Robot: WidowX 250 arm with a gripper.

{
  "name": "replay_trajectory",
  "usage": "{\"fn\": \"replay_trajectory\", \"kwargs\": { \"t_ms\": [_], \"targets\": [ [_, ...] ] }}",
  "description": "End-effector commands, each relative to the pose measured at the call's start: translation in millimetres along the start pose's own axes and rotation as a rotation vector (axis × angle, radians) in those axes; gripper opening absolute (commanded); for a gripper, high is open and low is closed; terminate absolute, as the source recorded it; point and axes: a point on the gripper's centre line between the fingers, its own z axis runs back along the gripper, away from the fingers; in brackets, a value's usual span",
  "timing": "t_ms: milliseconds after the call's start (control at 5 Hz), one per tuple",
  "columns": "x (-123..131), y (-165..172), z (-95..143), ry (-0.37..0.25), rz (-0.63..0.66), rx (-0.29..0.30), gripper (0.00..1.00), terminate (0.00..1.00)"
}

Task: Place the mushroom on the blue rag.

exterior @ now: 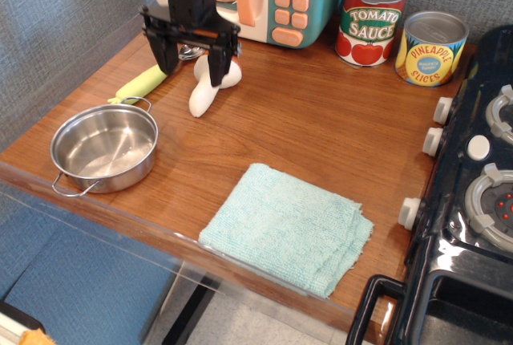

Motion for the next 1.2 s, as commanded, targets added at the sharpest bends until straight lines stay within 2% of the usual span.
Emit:
{"fn": "replay_trajectory", "kwargs": {
  "t_ms": [0, 200, 400, 600, 800, 1000],
  "targets": [
    [2, -5, -19, -0.013, 0.025, -0.033, 1.00, 0.00],
    [-2, -10, -19, -0.013, 0.031, -0.061, 0.00, 0.00],
    [3, -14, 9, -0.098, 0.017, -0.072, 0.00, 0.00],
    [6, -22, 42, -0.186, 0.019, -0.111, 0.00, 0.00],
    [-16, -49, 74, -0.229, -0.042, -0.126, 0.00, 0.00],
    [-73, -88, 83, -0.188, -0.150, -0.160, 0.00, 0.00]
  ]
}}
